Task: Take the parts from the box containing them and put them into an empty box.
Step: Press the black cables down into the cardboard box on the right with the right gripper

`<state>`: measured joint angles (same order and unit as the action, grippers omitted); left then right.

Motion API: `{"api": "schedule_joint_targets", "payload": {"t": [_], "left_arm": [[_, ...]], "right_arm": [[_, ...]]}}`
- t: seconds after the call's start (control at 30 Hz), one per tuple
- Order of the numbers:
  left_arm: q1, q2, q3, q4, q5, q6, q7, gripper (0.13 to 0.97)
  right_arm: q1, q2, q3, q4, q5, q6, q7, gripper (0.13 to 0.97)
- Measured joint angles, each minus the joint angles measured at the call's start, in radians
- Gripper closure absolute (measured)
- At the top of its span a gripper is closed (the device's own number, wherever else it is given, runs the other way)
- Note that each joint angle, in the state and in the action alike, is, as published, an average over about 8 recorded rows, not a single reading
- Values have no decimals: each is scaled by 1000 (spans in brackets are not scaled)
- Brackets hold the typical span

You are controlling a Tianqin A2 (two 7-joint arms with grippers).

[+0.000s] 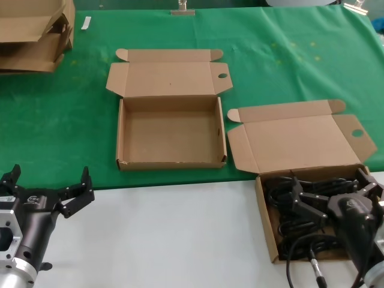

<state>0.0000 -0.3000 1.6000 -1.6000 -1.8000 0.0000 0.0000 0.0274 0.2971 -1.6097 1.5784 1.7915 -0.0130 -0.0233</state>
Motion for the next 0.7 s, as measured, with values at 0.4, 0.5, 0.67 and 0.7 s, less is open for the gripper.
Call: {"api": "schedule_joint_targets", "payload": {"t": [0.4, 0.5, 0.67, 0.7], "left_arm": [[0, 0, 0, 0, 0, 0, 0, 132], [0, 0, 0, 0, 0, 0, 0, 132], [0, 0, 0, 0, 0, 0, 0, 132], [0, 0, 0, 0, 0, 0, 0, 132]], "right_arm": [[0, 0, 0, 0, 0, 0, 0, 129], [0, 0, 0, 0, 0, 0, 0, 129], [-1, 2, 0, 1, 0, 1, 0, 129], [-2, 5, 0, 4, -1, 0, -1, 129]]}}
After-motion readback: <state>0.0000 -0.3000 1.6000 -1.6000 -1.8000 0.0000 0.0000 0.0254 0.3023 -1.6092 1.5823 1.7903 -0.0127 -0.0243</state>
